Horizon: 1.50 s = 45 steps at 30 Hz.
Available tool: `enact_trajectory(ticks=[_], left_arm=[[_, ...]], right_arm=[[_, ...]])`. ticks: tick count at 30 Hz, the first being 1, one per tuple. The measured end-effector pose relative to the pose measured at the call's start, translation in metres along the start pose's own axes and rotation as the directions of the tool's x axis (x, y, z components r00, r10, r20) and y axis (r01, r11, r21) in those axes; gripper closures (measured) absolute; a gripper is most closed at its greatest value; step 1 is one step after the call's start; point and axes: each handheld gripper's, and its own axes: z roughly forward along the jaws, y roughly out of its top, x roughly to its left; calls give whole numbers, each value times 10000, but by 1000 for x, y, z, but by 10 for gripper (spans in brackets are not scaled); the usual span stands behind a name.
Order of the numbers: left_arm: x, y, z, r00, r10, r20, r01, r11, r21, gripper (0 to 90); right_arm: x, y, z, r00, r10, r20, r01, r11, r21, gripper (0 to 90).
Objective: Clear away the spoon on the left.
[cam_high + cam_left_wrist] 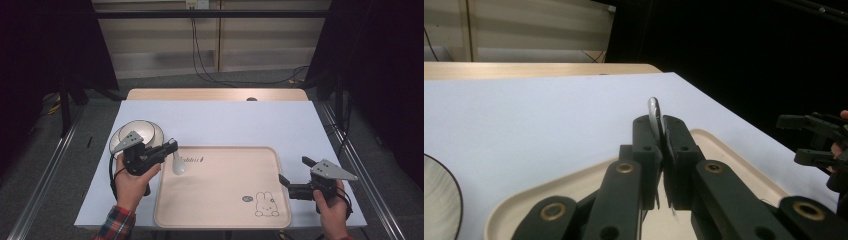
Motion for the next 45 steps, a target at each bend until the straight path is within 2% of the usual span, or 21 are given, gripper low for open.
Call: enact_trajectory(ticks=[5,8,10,14,16,19,28,45], left_arm=[[-4,-7,2,9997,-48,252,46,9999,98,855],[-6,-10,2,9998,-41,202,36,9996,280,856],[-7,-12,3,9993,-10,387,-3,9994,334,856],[-10,-17,3,9993,16,360,-34,9988,496,856],[-10,-20,4,9978,-13,670,-28,9982,606,855],[-12,-23,4,9960,-212,873,157,9979,635,855],[-16,-30,4,9941,-324,1038,234,9960,863,855],[-26,-38,1,9897,-152,1424,-15,9932,1160,854]], right_arm=[[1,0,0,9999,-31,116,30,10000,39,5],[1,0,0,9999,-54,87,54,10000,16,5],[0,0,0,10000,-61,51,62,10000,-20,5],[1,0,0,10000,-54,69,54,10000,66,5],[1,0,0,10000,-63,55,63,10000,67,5],[1,0,0,9999,-111,-2,111,9999,34,5],[2,0,0,9999,-152,-41,153,9998,85,5],[2,0,0,9997,-227,-35,228,9997,61,5]])
